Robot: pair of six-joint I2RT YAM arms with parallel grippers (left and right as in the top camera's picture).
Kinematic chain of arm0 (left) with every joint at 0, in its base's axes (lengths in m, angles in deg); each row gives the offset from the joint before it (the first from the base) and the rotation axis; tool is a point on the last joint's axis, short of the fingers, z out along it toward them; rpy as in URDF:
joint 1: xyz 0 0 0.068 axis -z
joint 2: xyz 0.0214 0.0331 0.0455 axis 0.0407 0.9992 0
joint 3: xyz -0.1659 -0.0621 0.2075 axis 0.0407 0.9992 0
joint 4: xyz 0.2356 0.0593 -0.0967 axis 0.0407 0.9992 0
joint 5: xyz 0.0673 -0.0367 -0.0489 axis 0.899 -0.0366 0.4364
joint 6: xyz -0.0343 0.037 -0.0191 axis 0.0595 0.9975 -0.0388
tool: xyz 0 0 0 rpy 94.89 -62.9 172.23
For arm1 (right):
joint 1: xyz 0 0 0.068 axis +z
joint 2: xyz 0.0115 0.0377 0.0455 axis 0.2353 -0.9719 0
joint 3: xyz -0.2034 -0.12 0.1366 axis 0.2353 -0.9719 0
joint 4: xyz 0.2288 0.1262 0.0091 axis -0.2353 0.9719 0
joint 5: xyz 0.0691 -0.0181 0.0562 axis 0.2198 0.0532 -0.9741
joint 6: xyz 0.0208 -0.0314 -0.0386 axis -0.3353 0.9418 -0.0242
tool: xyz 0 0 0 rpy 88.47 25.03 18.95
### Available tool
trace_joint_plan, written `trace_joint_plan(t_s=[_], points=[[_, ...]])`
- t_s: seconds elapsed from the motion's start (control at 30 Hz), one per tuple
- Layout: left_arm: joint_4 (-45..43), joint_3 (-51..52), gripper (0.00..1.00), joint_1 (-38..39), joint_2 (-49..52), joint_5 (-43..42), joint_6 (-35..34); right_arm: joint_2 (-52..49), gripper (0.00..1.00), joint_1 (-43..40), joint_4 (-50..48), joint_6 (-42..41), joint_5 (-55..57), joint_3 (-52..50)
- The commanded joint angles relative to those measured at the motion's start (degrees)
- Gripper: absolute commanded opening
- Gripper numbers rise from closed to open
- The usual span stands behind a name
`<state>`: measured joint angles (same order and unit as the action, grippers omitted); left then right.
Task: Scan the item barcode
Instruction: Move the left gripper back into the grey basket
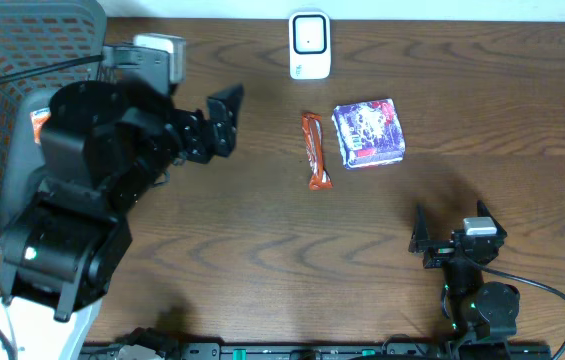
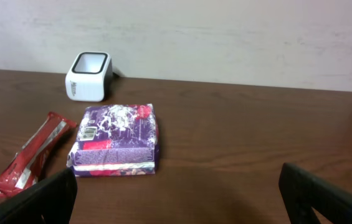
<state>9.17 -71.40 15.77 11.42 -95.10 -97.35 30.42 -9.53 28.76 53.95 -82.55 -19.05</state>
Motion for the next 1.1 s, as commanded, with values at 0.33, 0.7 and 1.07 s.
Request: trace_joint_plan(t_s=[0.33, 0.7, 1.07], points=[[-3.45, -1.20, 0.90, -13.57, 1.40, 31.67, 7.23, 0.02, 0.99, -0.24, 0.11, 0.44, 0.52, -0.09], [0.81, -1.20, 0.90, -37.64, 11.89, 23.23, -6.05, 0.02, 0.99, -0.24, 0.11, 0.44, 0.52, -0.09], [-4.70, -1.20, 0.90, -45.94, 28.15, 13.94, -7.10, 0.02, 0.99, -0.24, 0.11, 0.44, 0.52, -0.09]])
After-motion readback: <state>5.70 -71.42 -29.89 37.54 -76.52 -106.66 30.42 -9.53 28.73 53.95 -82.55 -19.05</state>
